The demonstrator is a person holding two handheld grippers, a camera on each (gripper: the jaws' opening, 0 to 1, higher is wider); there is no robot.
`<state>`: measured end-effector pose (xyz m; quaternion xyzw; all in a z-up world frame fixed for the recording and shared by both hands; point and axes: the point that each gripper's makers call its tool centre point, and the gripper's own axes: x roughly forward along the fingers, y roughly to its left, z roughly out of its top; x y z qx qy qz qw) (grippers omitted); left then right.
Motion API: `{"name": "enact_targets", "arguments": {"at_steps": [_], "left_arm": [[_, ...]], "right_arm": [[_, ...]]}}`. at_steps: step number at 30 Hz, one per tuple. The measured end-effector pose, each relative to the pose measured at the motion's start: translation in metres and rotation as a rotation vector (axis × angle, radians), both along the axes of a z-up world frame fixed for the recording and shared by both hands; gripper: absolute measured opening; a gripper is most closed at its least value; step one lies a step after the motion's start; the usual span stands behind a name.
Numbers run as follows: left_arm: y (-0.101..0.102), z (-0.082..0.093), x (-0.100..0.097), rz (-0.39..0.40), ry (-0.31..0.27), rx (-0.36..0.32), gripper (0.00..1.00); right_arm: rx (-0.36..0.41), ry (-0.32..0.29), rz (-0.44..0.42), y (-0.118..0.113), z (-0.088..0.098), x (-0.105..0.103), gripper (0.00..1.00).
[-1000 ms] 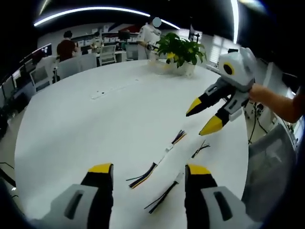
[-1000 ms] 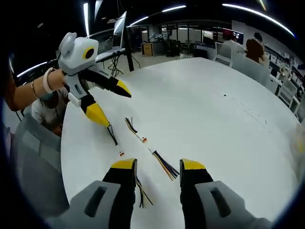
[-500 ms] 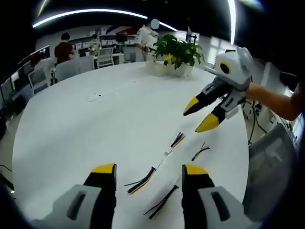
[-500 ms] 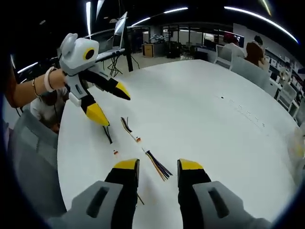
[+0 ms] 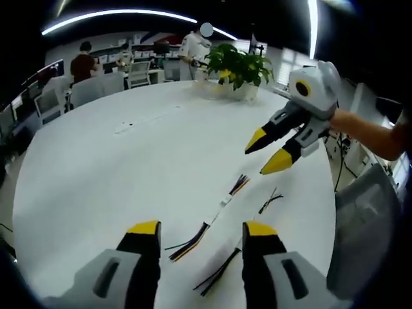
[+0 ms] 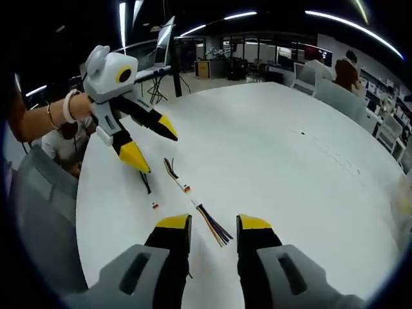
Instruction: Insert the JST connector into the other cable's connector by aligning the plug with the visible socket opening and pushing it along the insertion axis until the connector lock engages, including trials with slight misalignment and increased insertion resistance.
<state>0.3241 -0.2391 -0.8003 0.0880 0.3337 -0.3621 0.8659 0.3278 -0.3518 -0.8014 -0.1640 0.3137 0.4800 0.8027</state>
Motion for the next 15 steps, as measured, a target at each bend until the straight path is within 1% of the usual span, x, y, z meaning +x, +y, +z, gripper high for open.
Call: {"name": "enact_targets", "arguments": {"at_steps": [5,7,10,15], "left_arm": [[-0.001,-0.005,0.0,-0.009,-0.002,0.003,0.46],[-0.001,-0.007,0.002,-0.01,-0.004,0.004,0.44],[-0.004,-0.008,-0.001,-0.016,0.017,-0.017,0.4],[-0.002,-0.015,0.003,-0.011,0.026,-0.026,0.38]], "right_arm": [[-0.013,0.002,0.015,0.004,-0.007,-0.001,0.25],[-0.013,0.004,0.02,0.005,-0.008,-0.002,0.25],[-0.011,0.008,0.027,0.008,-0.01,-0.002,0.25],[-0.008,0.009,0.035,0.01,-0.012,-0.001,0.23]]}}
